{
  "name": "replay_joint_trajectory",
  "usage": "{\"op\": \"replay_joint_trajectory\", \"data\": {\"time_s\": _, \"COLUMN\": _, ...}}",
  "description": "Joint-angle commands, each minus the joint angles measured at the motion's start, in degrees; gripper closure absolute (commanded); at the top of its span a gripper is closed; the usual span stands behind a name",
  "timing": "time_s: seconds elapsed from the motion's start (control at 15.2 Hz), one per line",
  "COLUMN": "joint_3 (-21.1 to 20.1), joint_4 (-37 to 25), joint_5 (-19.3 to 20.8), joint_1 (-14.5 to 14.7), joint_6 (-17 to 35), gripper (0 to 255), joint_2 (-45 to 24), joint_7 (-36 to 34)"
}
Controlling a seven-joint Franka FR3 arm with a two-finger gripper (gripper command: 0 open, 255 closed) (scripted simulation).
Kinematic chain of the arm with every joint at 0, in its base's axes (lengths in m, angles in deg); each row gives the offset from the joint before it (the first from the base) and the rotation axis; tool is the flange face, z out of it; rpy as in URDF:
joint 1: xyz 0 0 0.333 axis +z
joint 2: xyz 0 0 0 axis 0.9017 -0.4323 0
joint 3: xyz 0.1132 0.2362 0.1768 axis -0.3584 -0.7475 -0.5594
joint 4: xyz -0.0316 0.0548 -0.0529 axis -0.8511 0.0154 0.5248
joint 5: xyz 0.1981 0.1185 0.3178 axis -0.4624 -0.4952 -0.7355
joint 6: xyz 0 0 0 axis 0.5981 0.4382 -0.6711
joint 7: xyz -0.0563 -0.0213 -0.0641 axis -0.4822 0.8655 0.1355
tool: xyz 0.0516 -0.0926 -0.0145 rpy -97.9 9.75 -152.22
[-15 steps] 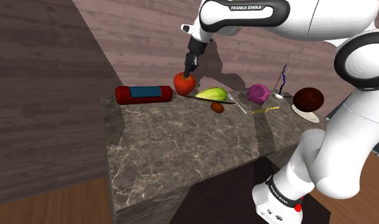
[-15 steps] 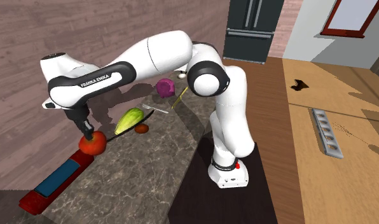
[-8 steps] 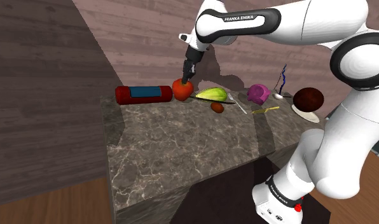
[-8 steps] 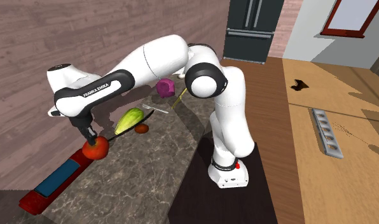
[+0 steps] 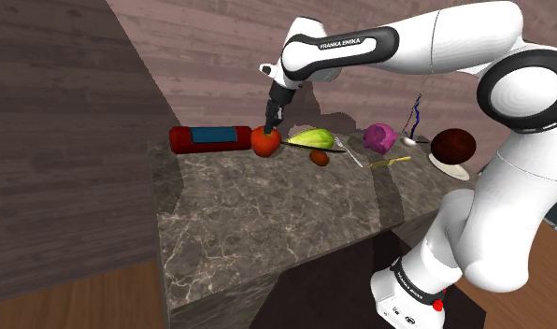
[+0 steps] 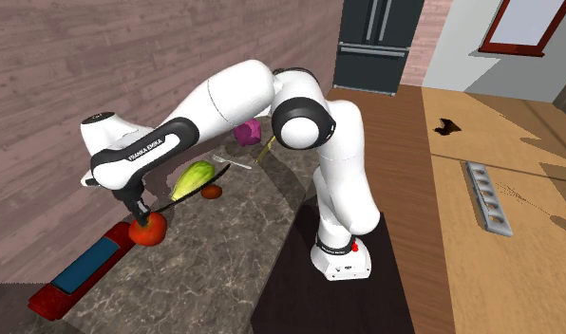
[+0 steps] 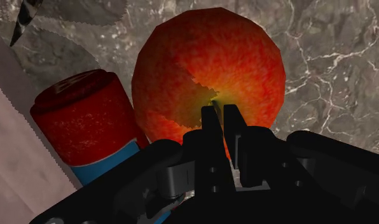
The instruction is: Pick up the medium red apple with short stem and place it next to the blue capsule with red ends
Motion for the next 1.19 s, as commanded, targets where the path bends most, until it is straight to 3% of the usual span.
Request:
{"op": "replay_joint_trajectory", "data": {"time_s": 0.0, "joint_3": -0.10, "joint_4": 0.74, "joint_5": -0.45, "joint_1": -0.11, "joint_6": 1.41, "gripper": 255, "joint_2": -0.72, "joint_7": 0.42}}
{"op": "replay_joint_trajectory", "data": {"time_s": 0.53, "joint_3": -0.68, "joint_4": 3.34, "joint_5": -2.31, "joint_1": -0.48, "joint_6": 6.58, "gripper": 255, "joint_2": -3.61, "joint_7": 1.95}}
{"op": "replay_joint_trajectory", "data": {"time_s": 1.06, "joint_3": -0.68, "joint_4": 3.34, "joint_5": -2.31, "joint_1": -0.48, "joint_6": 6.58, "gripper": 255, "joint_2": -3.61, "joint_7": 1.95}}
{"op": "replay_joint_trajectory", "data": {"time_s": 1.12, "joint_3": -0.68, "joint_4": 3.34, "joint_5": -2.31, "joint_1": -0.48, "joint_6": 6.59, "gripper": 0, "joint_2": -3.61, "joint_7": 1.95}}
